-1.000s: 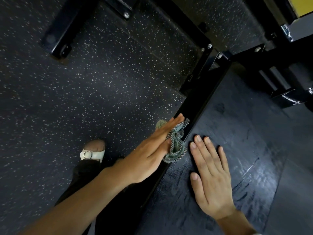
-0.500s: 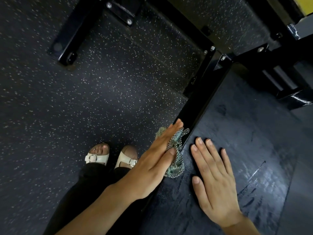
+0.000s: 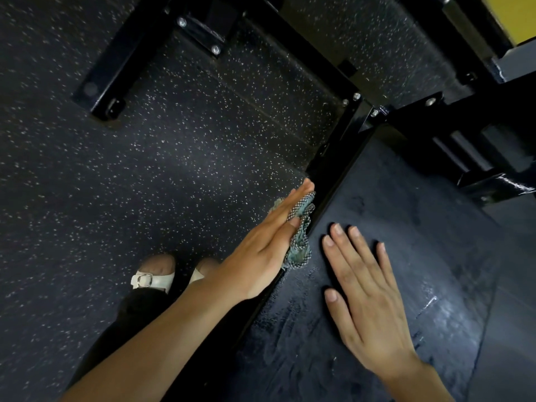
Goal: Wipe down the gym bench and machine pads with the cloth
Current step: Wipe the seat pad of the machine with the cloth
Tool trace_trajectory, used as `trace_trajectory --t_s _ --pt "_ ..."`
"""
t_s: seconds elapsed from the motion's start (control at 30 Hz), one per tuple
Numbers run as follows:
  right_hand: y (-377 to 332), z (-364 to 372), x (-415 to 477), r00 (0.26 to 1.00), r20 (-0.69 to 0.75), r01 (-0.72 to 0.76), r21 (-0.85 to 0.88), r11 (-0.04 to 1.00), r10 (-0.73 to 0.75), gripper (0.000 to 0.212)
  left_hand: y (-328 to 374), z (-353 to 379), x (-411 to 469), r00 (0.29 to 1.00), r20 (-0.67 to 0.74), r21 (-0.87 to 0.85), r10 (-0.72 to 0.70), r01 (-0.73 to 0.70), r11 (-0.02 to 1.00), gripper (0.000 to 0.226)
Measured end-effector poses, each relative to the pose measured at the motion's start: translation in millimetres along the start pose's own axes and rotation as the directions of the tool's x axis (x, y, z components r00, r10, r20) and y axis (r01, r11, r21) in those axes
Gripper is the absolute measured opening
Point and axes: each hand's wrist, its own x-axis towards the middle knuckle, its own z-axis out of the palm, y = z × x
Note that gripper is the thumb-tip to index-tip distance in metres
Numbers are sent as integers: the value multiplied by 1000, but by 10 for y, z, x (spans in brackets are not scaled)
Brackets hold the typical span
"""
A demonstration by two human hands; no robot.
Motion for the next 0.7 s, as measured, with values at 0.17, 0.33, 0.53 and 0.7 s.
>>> trace_trajectory --t_s 0.17,0.33,0.53,0.7 --pt "72 1 72 1000 -17 -15 0 1000 15 54 117 13 115 1000 -12 13 -20 20 1000 42" --pt "73 25 77 1000 -19 -3 -7 1000 3 54 120 -6 -144 994 -11 3 -107 107 994 39" --pt "68 32 90 1000 -18 6 1 1000 -6 54 14 -61 -439 999 8 -28 -52 53 998 53" --pt "71 30 96 1000 -11 2 5 1000 -1 54 45 1 -412 1000 -1 2 -30 30 1000 53"
